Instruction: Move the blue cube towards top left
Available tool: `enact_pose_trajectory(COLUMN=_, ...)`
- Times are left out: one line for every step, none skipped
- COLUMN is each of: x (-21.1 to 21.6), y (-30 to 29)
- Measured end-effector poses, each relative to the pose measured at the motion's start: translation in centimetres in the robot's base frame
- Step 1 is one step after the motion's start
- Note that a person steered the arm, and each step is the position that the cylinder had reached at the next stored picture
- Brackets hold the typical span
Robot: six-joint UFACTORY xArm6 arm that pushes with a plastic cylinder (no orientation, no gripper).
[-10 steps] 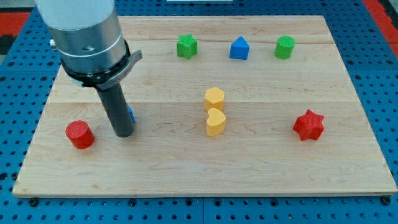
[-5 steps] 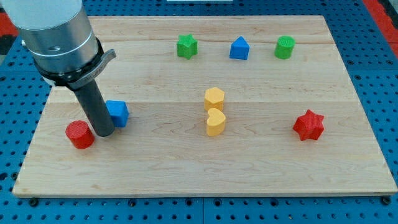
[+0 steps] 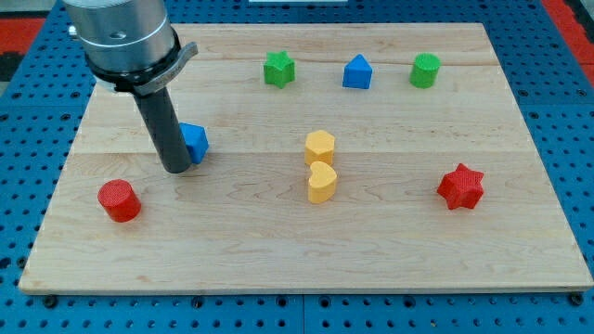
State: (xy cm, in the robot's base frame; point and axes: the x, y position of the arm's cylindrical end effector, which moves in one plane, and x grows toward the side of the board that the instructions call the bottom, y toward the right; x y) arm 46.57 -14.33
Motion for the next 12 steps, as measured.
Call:
enact_pose_trajectory(x=-0.8, y=0.7)
enact_pose_trajectory(x=-2.3, y=0.8)
enact_pose_trajectory(x=-3.7, y=1.0)
enact_pose_trajectory(x=-3.8, y=1.9)
enact_pose_trajectory(x=-3.8, y=3.1)
enact_pose_trajectory(x=-4.0, y=3.2)
enact_pose_trajectory(x=-4.4, y=3.4)
enact_pose_trajectory(x=-5.5, y=3.4)
enact_pose_trajectory(x=-7.3, y=3.4)
enact_pose_trajectory(x=-9.7, y=3.4)
enact_pose_trajectory(x=-11.9, y=3.4)
enact_pose_trajectory(x=-13.7, y=3.4)
